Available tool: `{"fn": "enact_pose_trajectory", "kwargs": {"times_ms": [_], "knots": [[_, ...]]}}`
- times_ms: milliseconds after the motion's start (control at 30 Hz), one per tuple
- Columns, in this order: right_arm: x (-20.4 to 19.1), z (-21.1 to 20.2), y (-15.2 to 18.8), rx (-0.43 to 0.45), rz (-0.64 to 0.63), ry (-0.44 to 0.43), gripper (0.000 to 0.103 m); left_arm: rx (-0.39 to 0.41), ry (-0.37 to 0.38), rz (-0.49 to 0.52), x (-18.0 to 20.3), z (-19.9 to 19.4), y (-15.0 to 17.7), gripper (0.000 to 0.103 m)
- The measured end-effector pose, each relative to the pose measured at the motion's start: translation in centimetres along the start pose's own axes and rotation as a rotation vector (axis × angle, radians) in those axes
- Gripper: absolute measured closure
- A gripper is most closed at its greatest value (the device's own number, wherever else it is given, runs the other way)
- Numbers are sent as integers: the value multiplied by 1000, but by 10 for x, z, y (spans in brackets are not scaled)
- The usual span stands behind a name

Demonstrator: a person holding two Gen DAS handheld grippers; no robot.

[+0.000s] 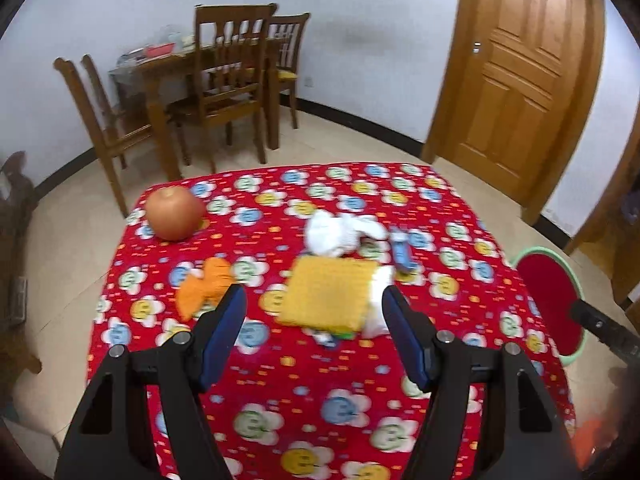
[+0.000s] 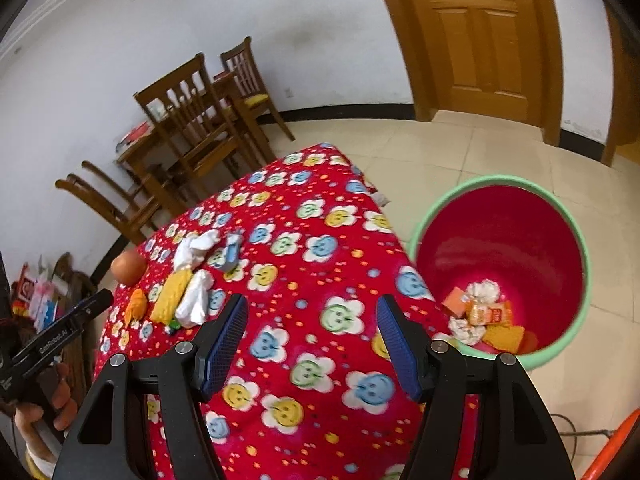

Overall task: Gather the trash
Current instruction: 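Move both grippers back to the remaining table items, then grasp the orange cloth bundle with the left gripper while the right grasps the blue plastic scoop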

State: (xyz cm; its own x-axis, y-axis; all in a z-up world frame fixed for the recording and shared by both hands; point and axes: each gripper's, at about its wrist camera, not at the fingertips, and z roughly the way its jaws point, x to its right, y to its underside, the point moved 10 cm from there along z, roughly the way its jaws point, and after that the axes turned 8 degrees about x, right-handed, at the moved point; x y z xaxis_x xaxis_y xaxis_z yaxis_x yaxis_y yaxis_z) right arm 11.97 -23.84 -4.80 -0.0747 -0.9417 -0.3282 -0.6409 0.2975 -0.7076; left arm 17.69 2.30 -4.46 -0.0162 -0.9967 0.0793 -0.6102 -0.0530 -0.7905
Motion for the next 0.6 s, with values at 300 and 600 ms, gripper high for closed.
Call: {"fn": "enact_pose_trajectory", "kwargs": {"times_ms": [300, 600], "knots": [[-40, 34, -11, -21, -54, -35, 35, -44, -108, -54, -63, 32, -3, 33], [-69, 82, -9, -67, -99, -47, 35, -104, -139, -137, -92, 73, 15, 33]]}}
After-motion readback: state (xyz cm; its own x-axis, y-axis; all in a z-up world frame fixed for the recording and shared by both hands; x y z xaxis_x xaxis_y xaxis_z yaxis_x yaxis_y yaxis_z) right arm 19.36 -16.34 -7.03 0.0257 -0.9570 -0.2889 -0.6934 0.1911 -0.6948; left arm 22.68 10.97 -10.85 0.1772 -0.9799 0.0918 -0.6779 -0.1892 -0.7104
